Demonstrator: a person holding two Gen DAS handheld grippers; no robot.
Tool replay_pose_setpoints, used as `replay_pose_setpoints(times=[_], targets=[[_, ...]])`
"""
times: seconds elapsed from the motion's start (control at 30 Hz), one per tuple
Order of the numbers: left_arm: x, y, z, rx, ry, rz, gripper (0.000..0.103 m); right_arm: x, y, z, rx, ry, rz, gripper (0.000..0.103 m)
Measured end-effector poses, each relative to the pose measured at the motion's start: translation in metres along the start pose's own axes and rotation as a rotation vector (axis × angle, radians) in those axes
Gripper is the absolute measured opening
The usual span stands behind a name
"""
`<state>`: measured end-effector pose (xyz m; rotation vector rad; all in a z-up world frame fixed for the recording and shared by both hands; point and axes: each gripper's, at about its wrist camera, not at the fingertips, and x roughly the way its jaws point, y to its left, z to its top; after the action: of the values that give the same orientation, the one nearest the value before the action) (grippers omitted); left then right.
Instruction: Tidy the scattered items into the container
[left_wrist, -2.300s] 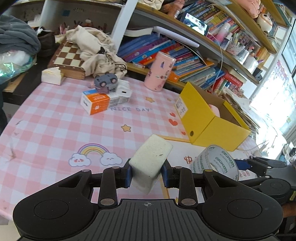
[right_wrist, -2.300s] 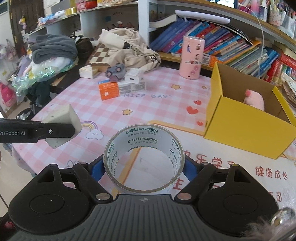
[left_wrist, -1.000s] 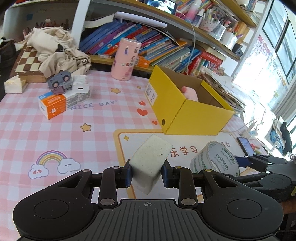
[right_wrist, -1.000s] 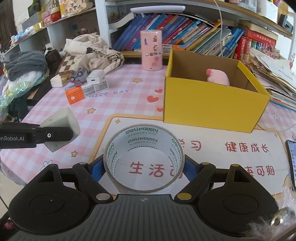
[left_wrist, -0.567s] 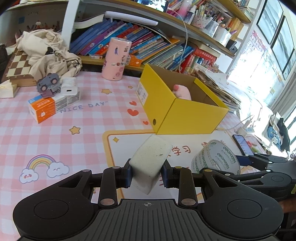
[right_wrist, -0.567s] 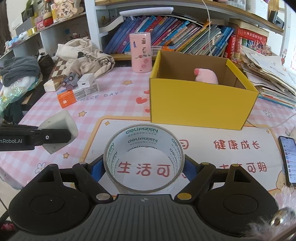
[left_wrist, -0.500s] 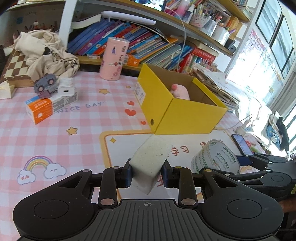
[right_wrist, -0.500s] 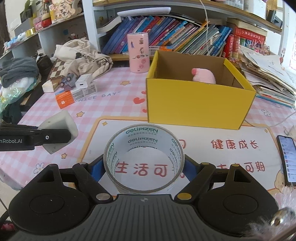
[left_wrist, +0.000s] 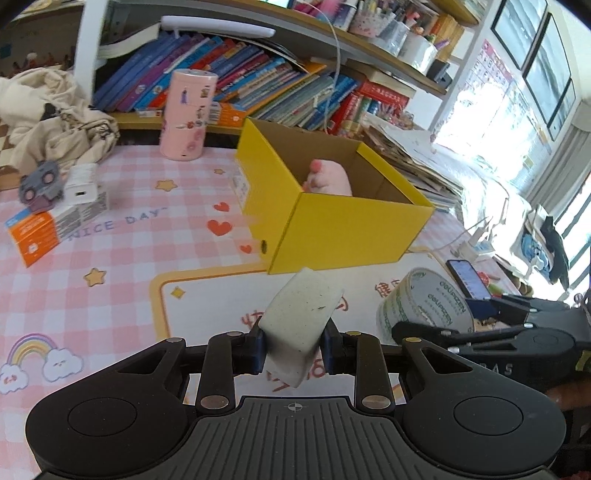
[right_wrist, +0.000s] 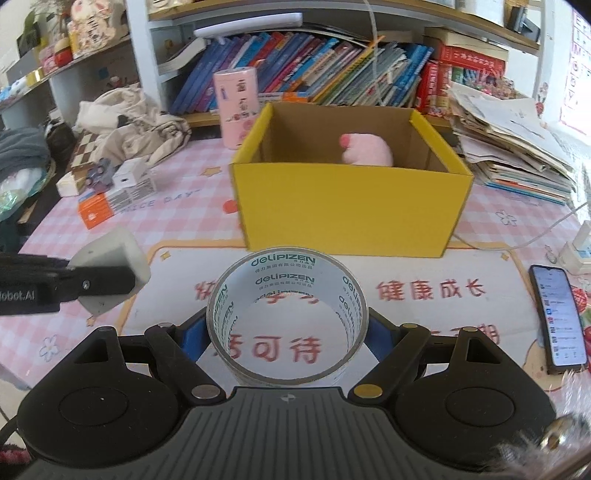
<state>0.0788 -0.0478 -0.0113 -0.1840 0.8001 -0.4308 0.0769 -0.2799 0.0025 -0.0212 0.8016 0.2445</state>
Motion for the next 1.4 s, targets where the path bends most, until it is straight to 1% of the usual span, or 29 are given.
replay_pose_setpoints(times=[0.23,0.4,0.57,0.77,0.9,1.1,1.23,1.4], targets=[[0.021,-0.025,0.013,0.043,0.010,-0.017,0.026,0.002,-0.031,0.010,0.022,-0.017,-0.014,0.082],[0.033,-0.044,0.024,0.067,-0.003,-0.029,0.025,0.001,-0.050,0.022,0.004,-0.056,-0.017,0.082],[0.040,-0.062,0.043,0.084,-0.048,-0.032,0.025,-0.006,-0.067,0.038,-0.045,-0.145,-0.018,0.082],[0.047,-0.081,0.064,0.096,-0.097,-0.019,0.025,-0.011,-0.088,0.059,-0.084,-0.231,-0.002,0.082],[0.050,-0.087,0.077,0.090,-0.119,0.002,0.025,-0.010,-0.102,0.074,-0.101,-0.273,0.009,0.082],[0.056,-0.088,0.096,0.079,-0.150,0.050,0.025,0.002,-0.119,0.100,-0.116,-0.298,0.045,0.082],[0.065,-0.084,0.110,0.084,-0.175,0.101,0.025,0.012,-0.125,0.118,-0.134,-0.318,0.071,0.082],[0.084,-0.079,0.126,0.088,-0.176,0.166,0.025,0.032,-0.130,0.140,-0.160,-0.327,0.103,0.082]])
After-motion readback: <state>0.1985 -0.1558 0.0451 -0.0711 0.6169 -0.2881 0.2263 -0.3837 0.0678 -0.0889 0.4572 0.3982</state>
